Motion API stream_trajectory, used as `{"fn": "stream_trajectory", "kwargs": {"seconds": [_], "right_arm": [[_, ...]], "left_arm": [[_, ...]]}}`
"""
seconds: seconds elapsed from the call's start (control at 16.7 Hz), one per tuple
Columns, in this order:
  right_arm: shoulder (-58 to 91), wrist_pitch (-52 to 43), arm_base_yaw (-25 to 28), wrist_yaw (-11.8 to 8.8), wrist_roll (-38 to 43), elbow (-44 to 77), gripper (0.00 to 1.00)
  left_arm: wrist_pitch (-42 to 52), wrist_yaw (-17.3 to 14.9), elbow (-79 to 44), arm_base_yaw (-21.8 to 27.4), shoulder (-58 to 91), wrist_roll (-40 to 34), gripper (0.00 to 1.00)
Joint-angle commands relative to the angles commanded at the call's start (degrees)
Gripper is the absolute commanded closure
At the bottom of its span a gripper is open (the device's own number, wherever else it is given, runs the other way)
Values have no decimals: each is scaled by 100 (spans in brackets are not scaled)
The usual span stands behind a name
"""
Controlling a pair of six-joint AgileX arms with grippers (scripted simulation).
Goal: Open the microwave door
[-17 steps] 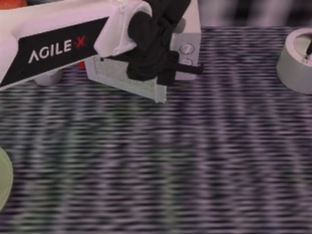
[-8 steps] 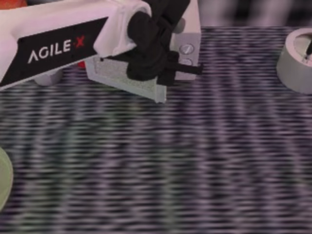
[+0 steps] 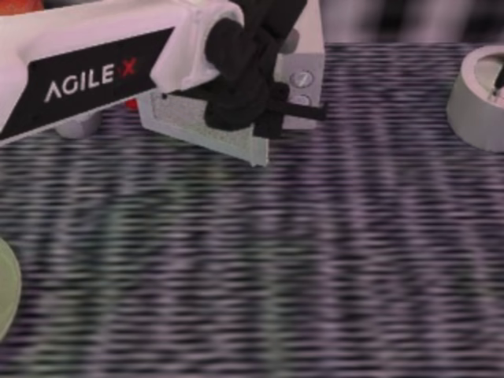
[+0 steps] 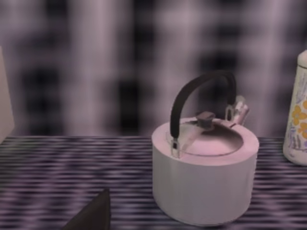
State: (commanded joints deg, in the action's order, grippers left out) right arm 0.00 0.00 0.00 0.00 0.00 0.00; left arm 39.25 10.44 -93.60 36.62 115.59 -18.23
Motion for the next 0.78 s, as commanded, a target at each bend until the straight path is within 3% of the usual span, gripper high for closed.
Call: {"fn": "stream_trajectory", "kwargs": {"seconds": [0.48, 0.78], "right_arm": [[0, 0, 0, 0, 0, 0, 0], [0, 0, 0, 0, 0, 0, 0]], "left_arm": [[-37, -51, 98, 17, -43, 67, 100], [-289, -328, 663, -117, -454, 610, 100]]}}
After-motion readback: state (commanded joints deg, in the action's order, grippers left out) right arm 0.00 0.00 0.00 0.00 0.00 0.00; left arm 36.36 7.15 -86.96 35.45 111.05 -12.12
